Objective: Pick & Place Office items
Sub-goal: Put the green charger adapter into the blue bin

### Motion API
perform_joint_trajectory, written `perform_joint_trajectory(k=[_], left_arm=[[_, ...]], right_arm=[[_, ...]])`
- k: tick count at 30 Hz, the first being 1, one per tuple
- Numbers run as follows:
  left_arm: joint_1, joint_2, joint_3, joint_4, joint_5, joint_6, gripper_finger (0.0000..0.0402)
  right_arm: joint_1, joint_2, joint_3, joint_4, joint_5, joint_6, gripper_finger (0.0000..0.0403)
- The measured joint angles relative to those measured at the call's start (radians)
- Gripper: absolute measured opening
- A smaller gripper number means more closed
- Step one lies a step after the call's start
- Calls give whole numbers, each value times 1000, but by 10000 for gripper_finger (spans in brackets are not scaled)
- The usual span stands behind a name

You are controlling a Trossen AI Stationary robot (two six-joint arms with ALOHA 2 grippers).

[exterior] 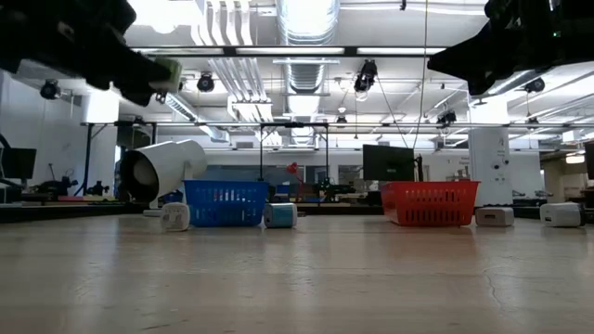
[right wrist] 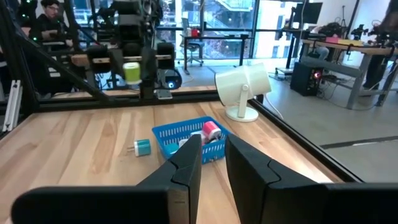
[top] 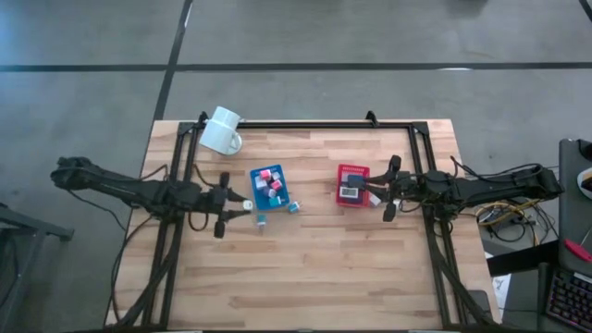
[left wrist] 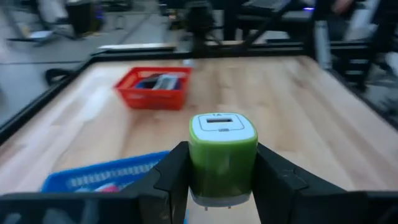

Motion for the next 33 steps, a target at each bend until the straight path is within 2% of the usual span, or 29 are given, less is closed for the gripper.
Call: perform_joint_trajectory(k=[7,13,27,30,33], left_arm=[[2,-137,-134,46,-140,-58,136],[6,-199,-264,173,-180,-46,136],[15,-213,-246,149,-185,-53,136],[22,-209,-196,141,-184,-66,136],[40,-189,-79,23,-184,-38,136]], right_arm=[[0,1,0,5,0,12,68],[0,1,0,6,0,7,64],[0,1,0,7,1,14,63],[0,1,0,7,1,14,63],[0,1,0,9,1,14,63]])
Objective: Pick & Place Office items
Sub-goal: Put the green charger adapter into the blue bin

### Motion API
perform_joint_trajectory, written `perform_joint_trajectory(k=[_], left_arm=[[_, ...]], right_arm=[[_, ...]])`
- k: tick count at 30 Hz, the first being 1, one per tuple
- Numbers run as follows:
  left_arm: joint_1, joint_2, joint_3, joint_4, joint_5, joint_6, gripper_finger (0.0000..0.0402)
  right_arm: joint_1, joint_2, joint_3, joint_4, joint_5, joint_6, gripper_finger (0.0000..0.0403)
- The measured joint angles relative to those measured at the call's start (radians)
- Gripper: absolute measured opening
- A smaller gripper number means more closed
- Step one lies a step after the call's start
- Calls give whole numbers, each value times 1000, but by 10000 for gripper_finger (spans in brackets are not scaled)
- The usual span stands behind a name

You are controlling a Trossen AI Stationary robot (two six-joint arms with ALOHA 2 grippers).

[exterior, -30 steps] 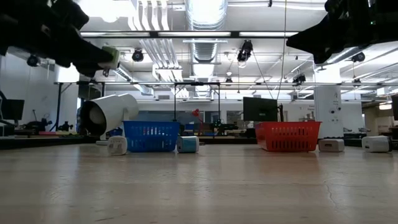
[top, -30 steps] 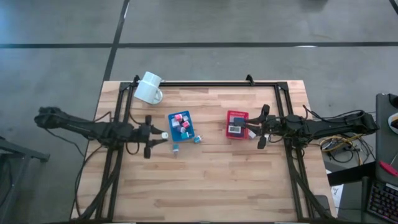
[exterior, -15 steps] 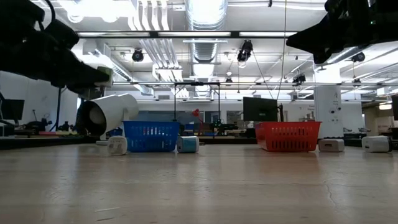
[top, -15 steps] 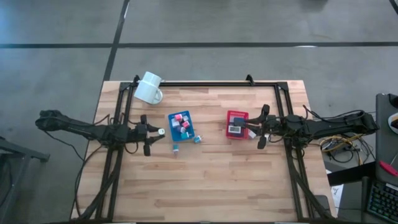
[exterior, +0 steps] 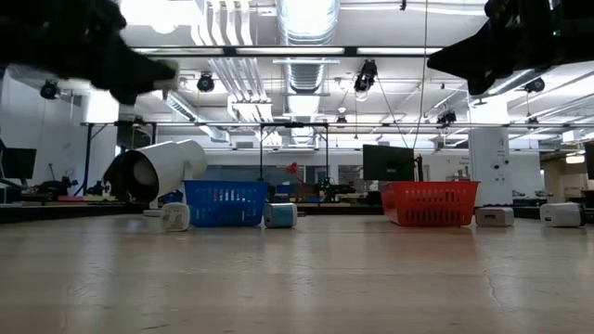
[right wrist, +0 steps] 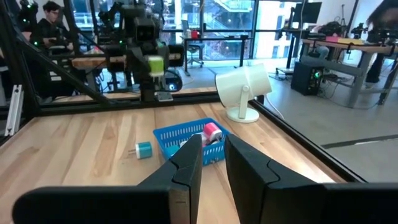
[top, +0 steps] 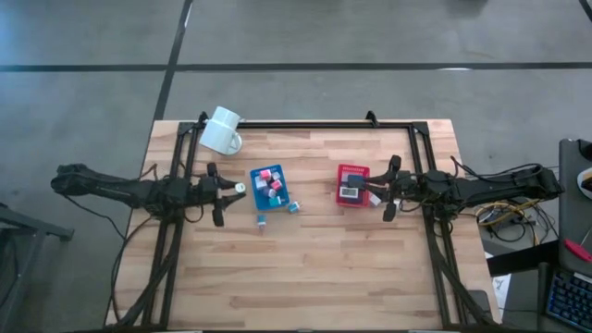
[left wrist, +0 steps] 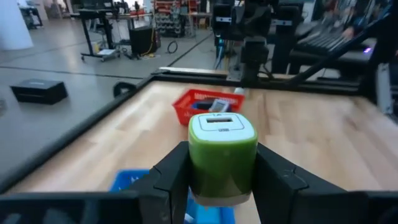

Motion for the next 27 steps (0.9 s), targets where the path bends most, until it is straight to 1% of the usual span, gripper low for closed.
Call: perform_joint_trajectory(k=[3,6,9,11,17,20,24,27], left_arm=[[32,44,151,-167,-7,50,136],[73,111,282,-291,-29,64,136],[128,192,378,-378,-29,65,136],[168,254,415,-419,-28,66,136],[281,464,424,-408,105,59,136],[306,592,423,-364,112,55,136],[310,757,423,-272,154,56,136],[310,856,440,-268,156,55,136]], right_arm=[[0,0,0,20,0,-13,63],[0,0,0,46,0,-24,63],[0,0,0,49,0,-30,63],[0,0,0,49,0,-37,63],[0,0,0,50,0,-38,63],[0,0,0,49,0,-41,63],[0,0,0,49,0,-41,63],[0,0,0,49,0,-41,63]])
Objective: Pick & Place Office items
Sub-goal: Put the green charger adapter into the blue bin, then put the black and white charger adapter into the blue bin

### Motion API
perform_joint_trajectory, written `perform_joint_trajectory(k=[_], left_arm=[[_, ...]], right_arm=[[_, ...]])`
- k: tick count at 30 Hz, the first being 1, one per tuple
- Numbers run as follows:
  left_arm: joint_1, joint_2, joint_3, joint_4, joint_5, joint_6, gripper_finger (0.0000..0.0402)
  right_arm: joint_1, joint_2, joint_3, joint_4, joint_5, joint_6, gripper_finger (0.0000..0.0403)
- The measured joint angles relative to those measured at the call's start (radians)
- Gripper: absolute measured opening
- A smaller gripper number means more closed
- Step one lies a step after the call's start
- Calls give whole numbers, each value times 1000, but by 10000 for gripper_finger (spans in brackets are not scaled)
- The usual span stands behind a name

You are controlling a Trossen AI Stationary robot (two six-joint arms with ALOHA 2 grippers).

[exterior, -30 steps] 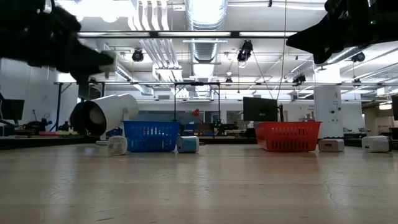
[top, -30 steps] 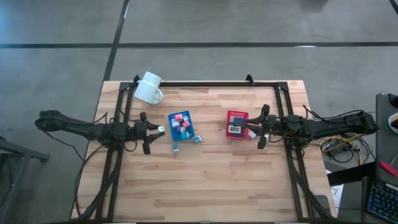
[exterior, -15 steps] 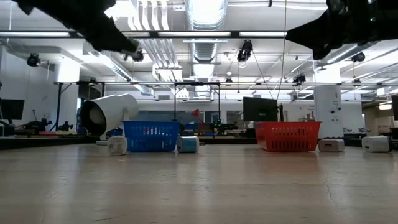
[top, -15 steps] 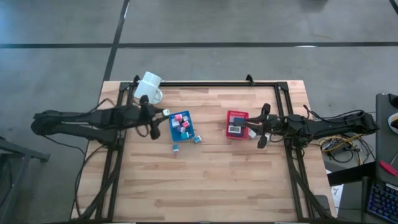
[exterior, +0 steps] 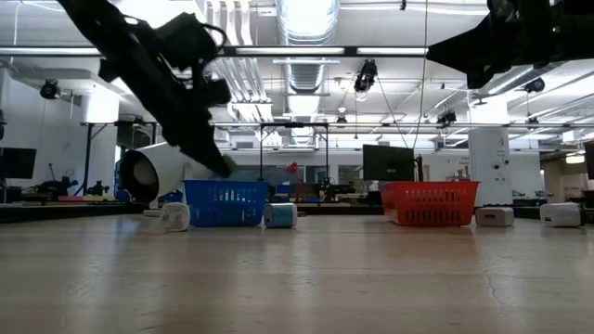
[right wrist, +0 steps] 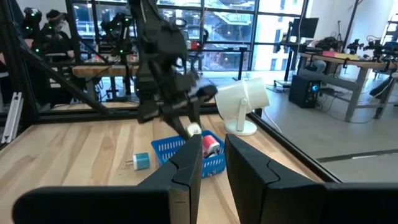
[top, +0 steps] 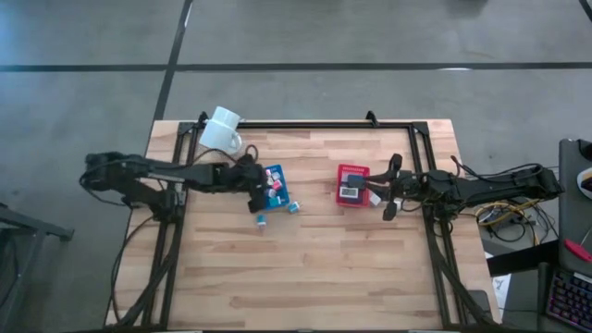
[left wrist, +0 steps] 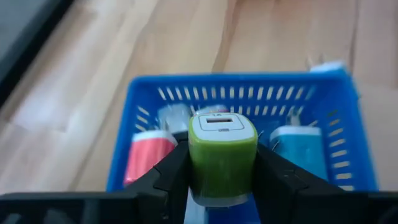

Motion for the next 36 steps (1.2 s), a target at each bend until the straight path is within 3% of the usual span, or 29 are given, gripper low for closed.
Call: perform_joint_trajectory(k=[8,15,19,23,26,31,36], left_arm=[[0,171,62,7,11,0,136],[0,205,96,-8,19,-39,140],[0,178,105,-43,20,-30,227],[0,124,138,-125,20,-13,303],[-1,63,170,-180,20,-8,326],[-1,-114,190,-197,94,63,323],[-2,-359,178,-136,127,162,276]], right_arm=[[0,0,-6,0,0,0,63],[0,0,-8,0,0,0,63],[0,0,-8,-1,0,0,63],[0,0,-8,-2,0,0,63],[0,0,-8,-2,0,0,63],[0,0,-9,-2,0,0,63],[0,0,-10,-2,0,-4,63]])
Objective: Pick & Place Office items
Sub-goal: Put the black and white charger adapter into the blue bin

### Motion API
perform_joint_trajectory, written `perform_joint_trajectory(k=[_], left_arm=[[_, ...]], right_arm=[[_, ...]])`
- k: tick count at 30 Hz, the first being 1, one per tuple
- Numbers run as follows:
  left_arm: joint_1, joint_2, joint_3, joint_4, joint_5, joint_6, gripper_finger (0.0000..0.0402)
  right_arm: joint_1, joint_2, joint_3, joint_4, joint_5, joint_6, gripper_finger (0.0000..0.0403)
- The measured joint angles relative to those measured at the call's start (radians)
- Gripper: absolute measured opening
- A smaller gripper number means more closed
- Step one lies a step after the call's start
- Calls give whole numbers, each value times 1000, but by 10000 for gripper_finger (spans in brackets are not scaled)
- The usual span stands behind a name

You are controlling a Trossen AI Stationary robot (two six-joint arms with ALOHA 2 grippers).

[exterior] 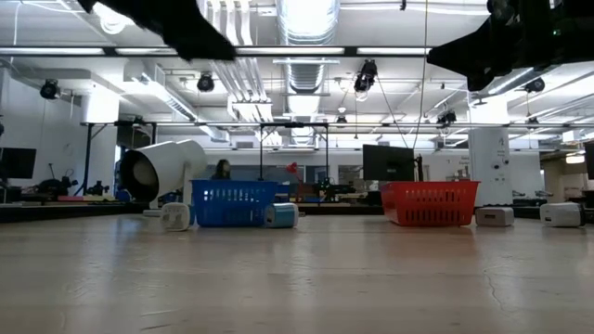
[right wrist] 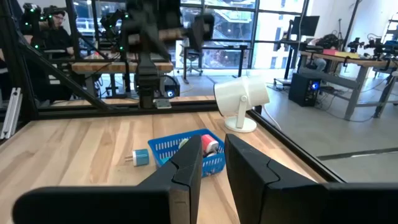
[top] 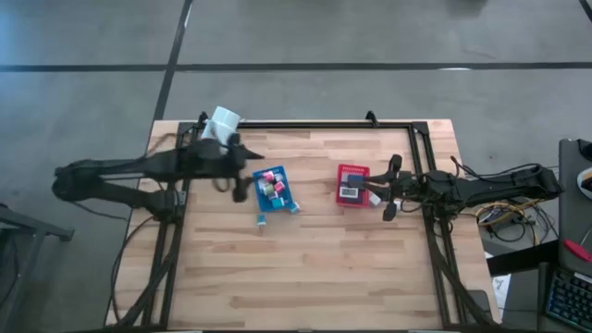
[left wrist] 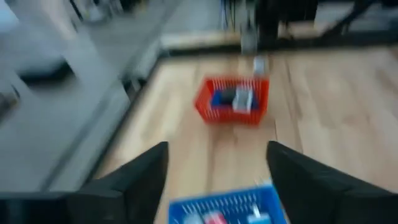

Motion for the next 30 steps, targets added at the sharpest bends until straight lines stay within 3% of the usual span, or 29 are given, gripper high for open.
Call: perform_joint_trajectory(k=[3,6,8,10,14,21,26,30], left_arm=[[0,-124,-14,1,-8,21,211],[0,-217,-39,17,-60,27,122],[0,-266,-80,89,-79,45,56],[1,-309,-137,176,-79,67,16],[1,-365,-264,307,-79,70,15],[34,-385,-546,700,-46,39,5],[121,-486,-627,691,-56,-14,3],[176,-612,-632,565,5,-26,2]], right_arm=[[0,0,0,0,0,2,63],[0,0,0,0,-6,24,63],[0,0,0,0,-21,21,63],[0,0,0,1,-24,11,63],[0,0,0,2,-24,4,63],[0,7,0,2,-27,2,63],[0,13,0,2,-27,0,63],[0,10,1,2,-32,11,63]])
